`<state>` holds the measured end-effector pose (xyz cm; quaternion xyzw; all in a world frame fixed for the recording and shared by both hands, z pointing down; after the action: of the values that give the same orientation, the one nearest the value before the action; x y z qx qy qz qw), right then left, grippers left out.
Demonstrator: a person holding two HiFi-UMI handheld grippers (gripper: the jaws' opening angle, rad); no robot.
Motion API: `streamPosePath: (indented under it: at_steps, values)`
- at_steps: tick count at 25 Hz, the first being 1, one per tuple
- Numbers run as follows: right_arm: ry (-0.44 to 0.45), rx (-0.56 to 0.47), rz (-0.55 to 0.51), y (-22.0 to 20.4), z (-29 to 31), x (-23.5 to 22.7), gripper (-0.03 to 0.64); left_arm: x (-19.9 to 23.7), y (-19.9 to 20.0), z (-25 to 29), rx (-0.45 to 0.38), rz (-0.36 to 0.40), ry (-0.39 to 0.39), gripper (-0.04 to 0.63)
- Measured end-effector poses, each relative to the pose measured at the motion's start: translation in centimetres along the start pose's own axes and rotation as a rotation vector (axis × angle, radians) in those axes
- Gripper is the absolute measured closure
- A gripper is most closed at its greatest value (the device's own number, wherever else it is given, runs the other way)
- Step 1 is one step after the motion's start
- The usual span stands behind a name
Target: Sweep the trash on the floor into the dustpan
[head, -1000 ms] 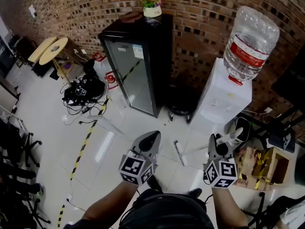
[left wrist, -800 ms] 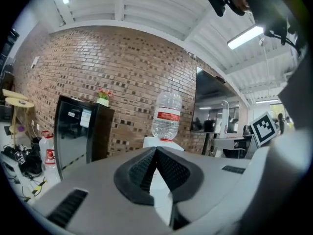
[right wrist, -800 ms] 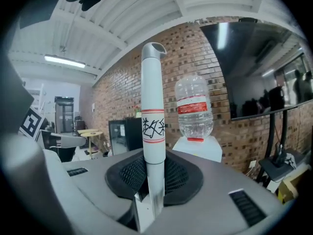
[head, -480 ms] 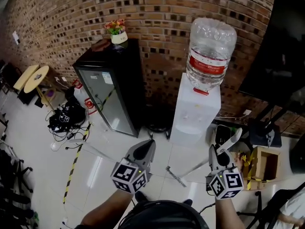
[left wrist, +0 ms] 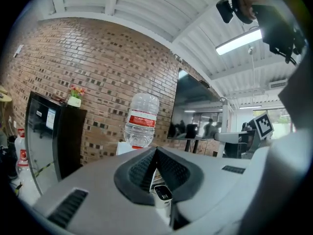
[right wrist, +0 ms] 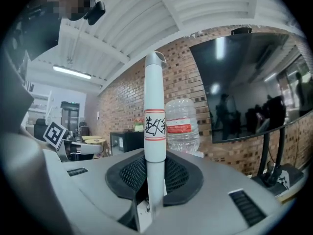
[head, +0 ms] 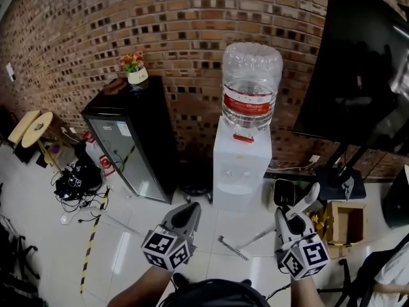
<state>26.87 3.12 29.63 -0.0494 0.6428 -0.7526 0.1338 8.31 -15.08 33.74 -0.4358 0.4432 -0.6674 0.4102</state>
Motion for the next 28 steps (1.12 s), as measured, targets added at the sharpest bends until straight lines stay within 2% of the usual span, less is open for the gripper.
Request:
streamPosePath:
  at_steps: [13, 18, 28]
  values:
    - [-0.056, -0.045, -0.013, 1.9, -2.7, -3.7, 0.539, -2.8, 1.8, 1.4, -0.011, 0.024, -0.068, 0.574]
    - [-0.078, -0.043, -0.007, 1.8, -2.8, -4.0, 0.538, -2.1, 1.6, 1.5, 0.003, 0.016, -0.036, 0.574]
    - [-0.084, -0.03, 0.04, 1.0, -3.5, -4.7, 0.538, -1.8, 1.1, 1.3, 0.022, 0.014, -0.024, 0.574]
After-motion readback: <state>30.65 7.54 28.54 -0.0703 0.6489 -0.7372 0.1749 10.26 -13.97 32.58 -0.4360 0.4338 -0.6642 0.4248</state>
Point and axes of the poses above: the fingertips, and each gripper's own axes: z forward along the fingers, x to its left, y out of its top, the point moved 4 cm from there along -z, backward along the fingers, and after that the axes turned 6 degrees about x, right-handed, at the moved point
